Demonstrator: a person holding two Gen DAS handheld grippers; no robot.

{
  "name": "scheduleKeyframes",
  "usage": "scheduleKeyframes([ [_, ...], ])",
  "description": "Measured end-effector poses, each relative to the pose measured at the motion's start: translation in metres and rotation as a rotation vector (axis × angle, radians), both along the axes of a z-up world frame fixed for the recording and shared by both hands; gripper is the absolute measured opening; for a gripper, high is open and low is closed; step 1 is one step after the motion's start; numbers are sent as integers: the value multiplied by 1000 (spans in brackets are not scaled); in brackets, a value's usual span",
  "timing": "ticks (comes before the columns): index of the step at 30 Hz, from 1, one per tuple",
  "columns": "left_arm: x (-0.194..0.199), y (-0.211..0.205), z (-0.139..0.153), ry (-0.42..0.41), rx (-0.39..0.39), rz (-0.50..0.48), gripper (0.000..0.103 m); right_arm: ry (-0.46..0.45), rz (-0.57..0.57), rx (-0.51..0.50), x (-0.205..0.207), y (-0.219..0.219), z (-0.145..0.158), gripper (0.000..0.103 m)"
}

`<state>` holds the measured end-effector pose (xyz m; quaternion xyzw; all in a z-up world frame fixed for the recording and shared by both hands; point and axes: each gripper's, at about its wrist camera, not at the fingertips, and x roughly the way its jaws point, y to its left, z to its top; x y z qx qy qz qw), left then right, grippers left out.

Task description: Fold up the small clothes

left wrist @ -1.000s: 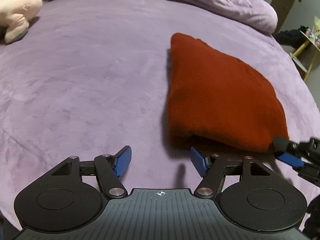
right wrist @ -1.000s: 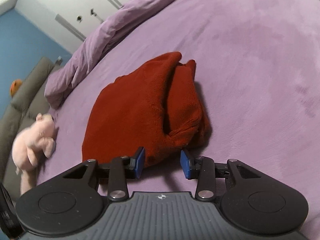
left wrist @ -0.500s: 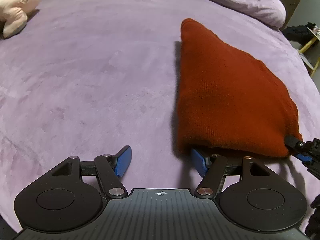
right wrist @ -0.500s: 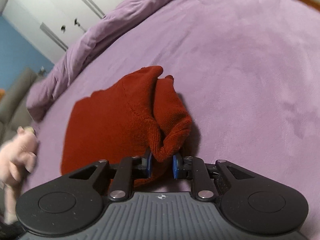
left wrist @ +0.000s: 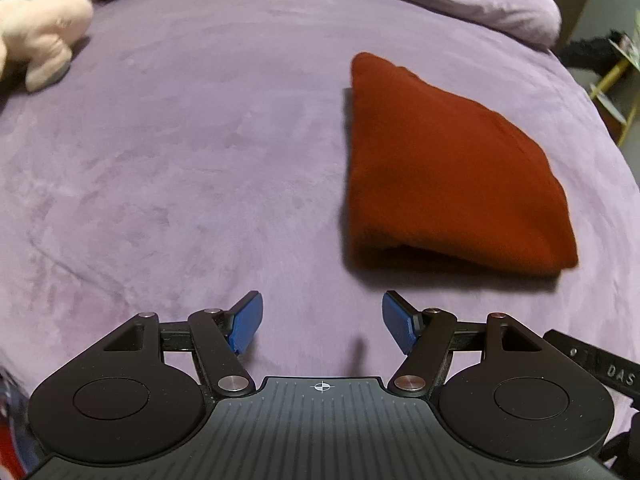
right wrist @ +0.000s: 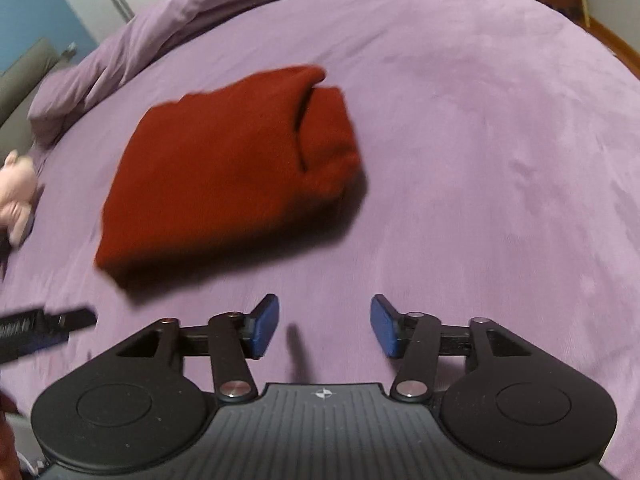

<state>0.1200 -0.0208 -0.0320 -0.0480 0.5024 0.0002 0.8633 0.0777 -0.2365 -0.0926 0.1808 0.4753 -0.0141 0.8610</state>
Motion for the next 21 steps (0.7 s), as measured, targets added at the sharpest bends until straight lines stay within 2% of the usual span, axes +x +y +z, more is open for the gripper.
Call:
scheduleKeyframes([
  [4,-13,-9,16,-30,81,-40,76,36,42,-41,-8,11,22,68],
  [8,-19,-15,33,-65,152,-61,78,18,54,-136,-10,27,46,81],
  [11,-21,-12,44,-82,156,-45,81,-21,93,-156,-10,35,62,81],
  [14,-22,-8,51,-98,148,-36,82,-15,82,-156,-7,40,70,81],
  [19,-23,-17,56,-125,268,-70,85,13,75,-175,-1,49,70,81],
  [21,-22,-21,56,-120,278,-91,85,18,81,-192,-1,51,70,81],
])
